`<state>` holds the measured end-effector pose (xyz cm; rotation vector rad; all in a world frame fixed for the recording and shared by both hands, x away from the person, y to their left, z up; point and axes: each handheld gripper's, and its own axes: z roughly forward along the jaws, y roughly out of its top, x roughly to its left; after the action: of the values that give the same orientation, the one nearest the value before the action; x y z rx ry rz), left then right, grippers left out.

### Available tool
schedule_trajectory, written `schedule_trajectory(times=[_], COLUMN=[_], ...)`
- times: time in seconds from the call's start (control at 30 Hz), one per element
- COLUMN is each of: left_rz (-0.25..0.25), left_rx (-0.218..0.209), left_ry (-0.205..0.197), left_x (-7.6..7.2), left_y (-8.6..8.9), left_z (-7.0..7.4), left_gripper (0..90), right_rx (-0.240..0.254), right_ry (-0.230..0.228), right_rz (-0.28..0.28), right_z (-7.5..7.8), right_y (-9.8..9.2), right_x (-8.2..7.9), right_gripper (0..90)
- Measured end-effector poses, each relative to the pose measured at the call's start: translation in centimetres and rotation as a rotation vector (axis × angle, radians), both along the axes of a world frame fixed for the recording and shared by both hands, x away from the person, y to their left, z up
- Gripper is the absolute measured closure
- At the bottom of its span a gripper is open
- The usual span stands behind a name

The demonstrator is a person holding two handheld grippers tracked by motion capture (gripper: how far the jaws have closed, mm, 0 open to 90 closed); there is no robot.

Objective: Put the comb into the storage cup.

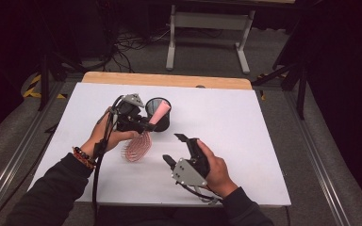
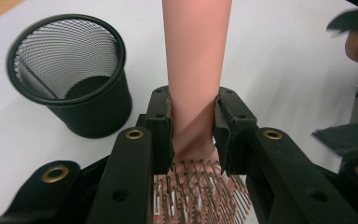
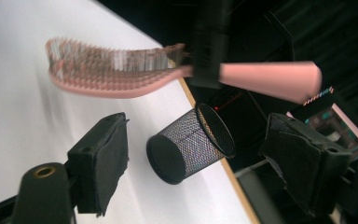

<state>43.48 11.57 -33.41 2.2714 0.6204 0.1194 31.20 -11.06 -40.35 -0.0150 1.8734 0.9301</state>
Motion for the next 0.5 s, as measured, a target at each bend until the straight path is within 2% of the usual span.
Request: schedule_trajectory(times=[0.1, 0.2, 0.3, 0.37, 0.47, 0.5], left_rz=[-0.024, -0.038, -0.042, -0.05, -0.055, -0.064], left_rx=[0.007, 0.022, 0.036, 0.049, 0.041, 0.05], left_ry=[0.024, 0.045, 0.047, 0.049, 0.064, 0.066], left_x=[0.0, 0.1, 0.1, 0.2, 0.2, 0.3], left_y=[-0.4, -0.8, -1.2, -1.6, -1.8, -1.8], left_z=[-0.1, -0.4, -0.5, -0.5, -0.5, -0.5], left_gripper=[70.2, 70.2, 70.2, 70.1, 70.2, 70.2], right_rx=[-0.122, -0.256, -0.379, -0.459, -0.544, -0.559], right_ry=[-0.07, -0.167, -0.254, -0.297, -0.355, -0.377], right_rz=[-0.005, 0.0, 0.013, 0.024, 0.047, 0.047], right_z=[-0.6, -1.1, -1.9, -2.6, -3.3, -3.6], right_y=[1.0, 2.1, 3.5, 4.3, 5.3, 5.6], right_x=[-0.3, -0.7, -1.1, -1.3, -1.4, -1.3], right_gripper=[21.9, 22.3, 22.7, 22.3, 21.1, 21.3])
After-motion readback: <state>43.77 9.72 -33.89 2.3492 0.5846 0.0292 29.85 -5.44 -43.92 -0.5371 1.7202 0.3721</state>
